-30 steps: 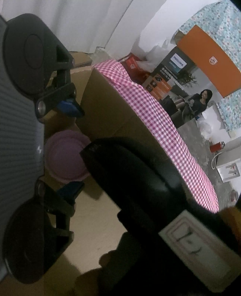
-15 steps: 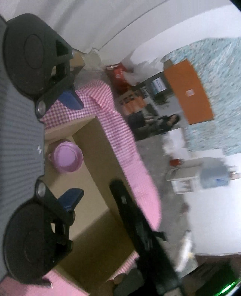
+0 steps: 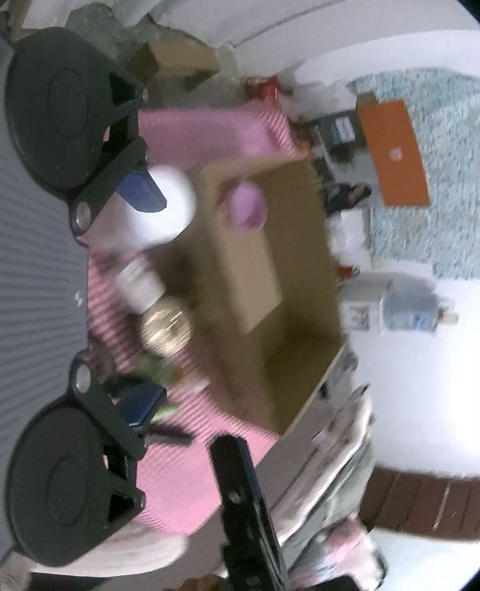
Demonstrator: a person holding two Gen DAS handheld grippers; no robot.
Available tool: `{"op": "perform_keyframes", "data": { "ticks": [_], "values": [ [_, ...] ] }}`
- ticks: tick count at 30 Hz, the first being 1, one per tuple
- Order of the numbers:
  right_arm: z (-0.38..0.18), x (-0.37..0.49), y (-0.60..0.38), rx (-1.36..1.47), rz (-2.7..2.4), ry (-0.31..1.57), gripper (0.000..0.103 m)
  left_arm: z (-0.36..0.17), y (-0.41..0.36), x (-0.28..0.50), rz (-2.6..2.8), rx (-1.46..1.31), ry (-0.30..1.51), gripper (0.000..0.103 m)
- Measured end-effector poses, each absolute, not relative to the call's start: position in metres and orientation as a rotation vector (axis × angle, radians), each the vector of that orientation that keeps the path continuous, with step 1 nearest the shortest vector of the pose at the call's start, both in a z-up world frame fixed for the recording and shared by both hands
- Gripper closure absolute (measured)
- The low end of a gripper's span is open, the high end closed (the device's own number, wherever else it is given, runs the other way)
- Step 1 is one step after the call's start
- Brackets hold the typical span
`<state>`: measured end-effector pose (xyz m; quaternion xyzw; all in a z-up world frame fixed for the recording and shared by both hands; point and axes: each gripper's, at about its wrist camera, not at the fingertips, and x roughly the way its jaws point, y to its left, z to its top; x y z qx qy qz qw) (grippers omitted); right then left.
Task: Organize rigid objects
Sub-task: 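Return the right gripper to the table and grasp the black tape roll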
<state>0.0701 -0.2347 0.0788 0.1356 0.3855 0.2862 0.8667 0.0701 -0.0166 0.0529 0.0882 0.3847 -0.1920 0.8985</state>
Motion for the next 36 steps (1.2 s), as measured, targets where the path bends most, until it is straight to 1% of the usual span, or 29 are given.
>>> {"op": "perform_keyframes", "data": {
  "ticks": [4,6,7,9,11,13,14,15,19,22,25,26,29,36],
  "values": [
    [0.032,0.041,-0.223,0.289,0.579,0.904,0.058,0.01,-0.041,0.047,-0.425,0.274,0.824,0.003],
    [0.01,0.035,-0.217,0.297,0.564,0.958,0.062,-0.008,-0.053,0.043,-0.417,0.337,0.827,0.004],
    [0.001,0.034,-0.215,0.3,0.555,0.981,0.065,-0.016,-0.059,0.04,-0.413,0.373,0.83,0.004],
    [-0.015,0.036,-0.211,0.314,0.531,1.031,0.067,-0.028,-0.071,0.034,-0.415,0.441,0.82,0.005],
    [-0.026,0.036,-0.209,0.325,0.522,1.057,0.074,-0.036,-0.079,0.03,-0.415,0.49,0.809,0.005],
    [-0.03,0.04,-0.206,0.323,0.51,1.081,0.076,-0.043,-0.084,0.031,-0.416,0.519,0.809,0.005],
    [-0.038,0.045,-0.204,0.322,0.508,1.087,0.076,-0.046,-0.086,0.03,-0.413,0.529,0.812,0.008],
    [-0.04,0.047,-0.203,0.322,0.509,1.094,0.076,-0.05,-0.087,0.03,-0.411,0.535,0.817,0.01],
    [-0.045,0.051,-0.198,0.306,0.502,1.116,0.078,-0.054,-0.085,0.039,-0.425,0.493,0.838,0.012],
    [-0.049,0.056,-0.192,0.298,0.498,1.129,0.079,-0.054,-0.082,0.047,-0.432,0.458,0.852,0.016],
    [-0.051,0.06,-0.188,0.288,0.494,1.137,0.08,-0.054,-0.081,0.053,-0.451,0.432,0.859,0.023],
    [-0.051,0.061,-0.187,0.282,0.491,1.14,0.081,-0.054,-0.08,0.053,-0.457,0.429,0.858,0.027],
    [-0.052,0.061,-0.188,0.281,0.494,1.147,0.081,-0.055,-0.081,0.053,-0.447,0.435,0.847,0.034],
    [-0.053,0.061,-0.186,0.272,0.502,1.144,0.082,-0.054,-0.081,0.048,-0.438,0.429,0.834,0.035]
  ]
}}
